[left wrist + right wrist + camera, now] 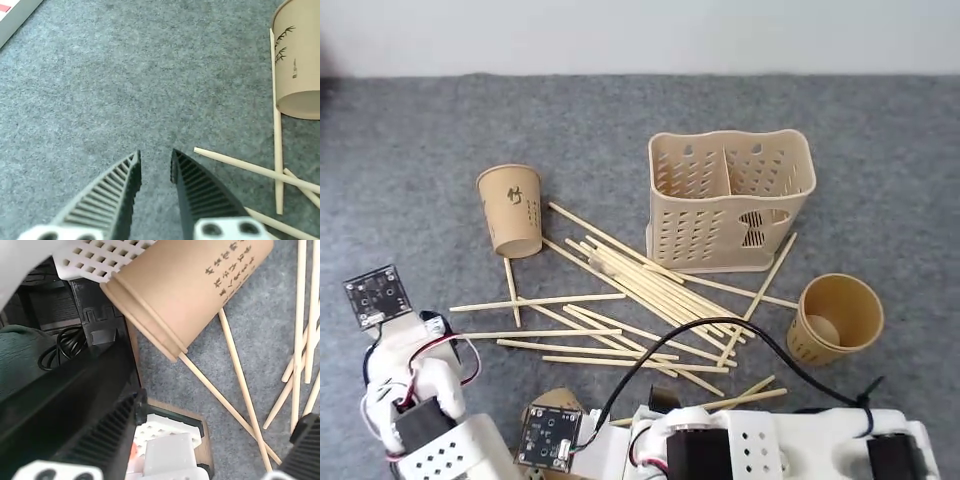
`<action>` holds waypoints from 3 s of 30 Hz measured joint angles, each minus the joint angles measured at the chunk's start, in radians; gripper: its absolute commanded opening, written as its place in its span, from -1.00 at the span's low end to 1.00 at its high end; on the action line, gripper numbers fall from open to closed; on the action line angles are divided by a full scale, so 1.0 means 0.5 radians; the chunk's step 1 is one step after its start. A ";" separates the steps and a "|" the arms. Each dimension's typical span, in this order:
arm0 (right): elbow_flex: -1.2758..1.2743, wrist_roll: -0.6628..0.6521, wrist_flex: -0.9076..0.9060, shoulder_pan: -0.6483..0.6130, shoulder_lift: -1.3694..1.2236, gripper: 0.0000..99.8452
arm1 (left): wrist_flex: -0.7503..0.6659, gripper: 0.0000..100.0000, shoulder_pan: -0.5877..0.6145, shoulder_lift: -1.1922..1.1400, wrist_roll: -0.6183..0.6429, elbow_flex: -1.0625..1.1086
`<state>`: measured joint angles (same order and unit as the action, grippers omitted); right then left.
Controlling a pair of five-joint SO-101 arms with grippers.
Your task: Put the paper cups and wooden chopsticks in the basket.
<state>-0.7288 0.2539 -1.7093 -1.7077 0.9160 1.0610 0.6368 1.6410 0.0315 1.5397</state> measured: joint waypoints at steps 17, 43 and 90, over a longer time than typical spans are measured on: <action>-0.169 -0.015 0.356 0.160 -0.031 -0.11 | -0.006 -0.81 0.000 0.000 0.003 0.000; -0.647 -0.334 1.025 0.733 0.015 -0.11 | -0.006 -0.81 0.000 0.000 0.003 0.000; -0.807 -0.491 1.479 0.786 -0.034 -0.47 | -0.040 -0.81 0.000 0.003 0.003 0.025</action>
<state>-1.1324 0.0084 -0.9697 -1.3149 0.8991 1.0411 0.6368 1.6425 0.0330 1.5520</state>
